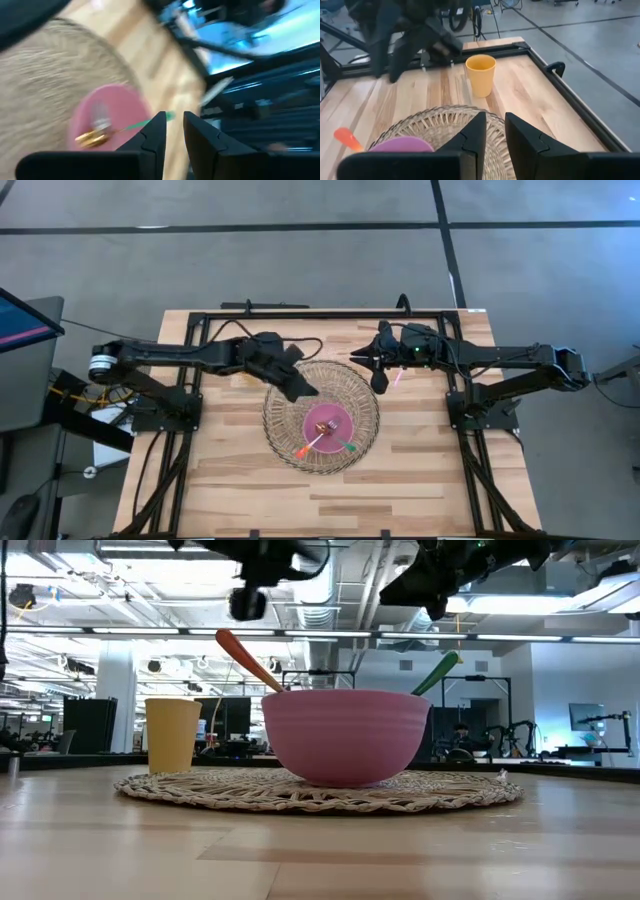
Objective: Pick & Place Utensil
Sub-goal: Put the yellow cup on the mat to the top left of the pink bowl
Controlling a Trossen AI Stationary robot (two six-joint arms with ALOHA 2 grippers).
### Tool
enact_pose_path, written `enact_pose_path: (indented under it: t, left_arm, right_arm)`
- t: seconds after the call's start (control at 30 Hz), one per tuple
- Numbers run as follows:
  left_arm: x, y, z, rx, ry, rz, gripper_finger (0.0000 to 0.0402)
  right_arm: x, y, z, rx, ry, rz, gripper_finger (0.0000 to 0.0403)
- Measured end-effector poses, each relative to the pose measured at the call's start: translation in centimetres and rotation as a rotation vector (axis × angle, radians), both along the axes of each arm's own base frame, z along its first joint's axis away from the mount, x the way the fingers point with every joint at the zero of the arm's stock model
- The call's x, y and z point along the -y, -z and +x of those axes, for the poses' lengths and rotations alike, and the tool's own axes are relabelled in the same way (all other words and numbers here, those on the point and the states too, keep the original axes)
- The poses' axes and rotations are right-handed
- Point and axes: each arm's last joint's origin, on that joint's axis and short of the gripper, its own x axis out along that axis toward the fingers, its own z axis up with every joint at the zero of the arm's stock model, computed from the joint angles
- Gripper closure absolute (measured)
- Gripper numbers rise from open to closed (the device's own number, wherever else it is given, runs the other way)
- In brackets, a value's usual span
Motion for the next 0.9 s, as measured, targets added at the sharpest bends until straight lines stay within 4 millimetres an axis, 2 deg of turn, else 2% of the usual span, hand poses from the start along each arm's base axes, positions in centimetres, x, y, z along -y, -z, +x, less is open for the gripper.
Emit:
enact_pose_path:
  t: [0.33,0.5,0.63,0.9]
  left_arm:
    - [-0.4,-0.2,-4.0,-0.151,-0.144,0.242,0.0334]
    - [-0.7,1.1,-5.4,-0.348,-0.219,0.312,0.0334]
    - [-1.0,2.2,-5.6,-0.478,-0.275,0.374,0.0334]
    - [-1.4,2.6,-5.6,-0.533,-0.393,0.471,0.0334]
  right_arm:
    - [0.0,0.0,0.0,-0.002,0.002,0.009,0.0337]
    - [0.0,0.1,0.0,-0.005,0.002,0.009,0.0337]
    - [0.0,0.1,0.0,-0.012,0.002,0.011,0.0337]
    - [0.0,0.3,-0.1,-0.022,0.011,0.036,0.0337]
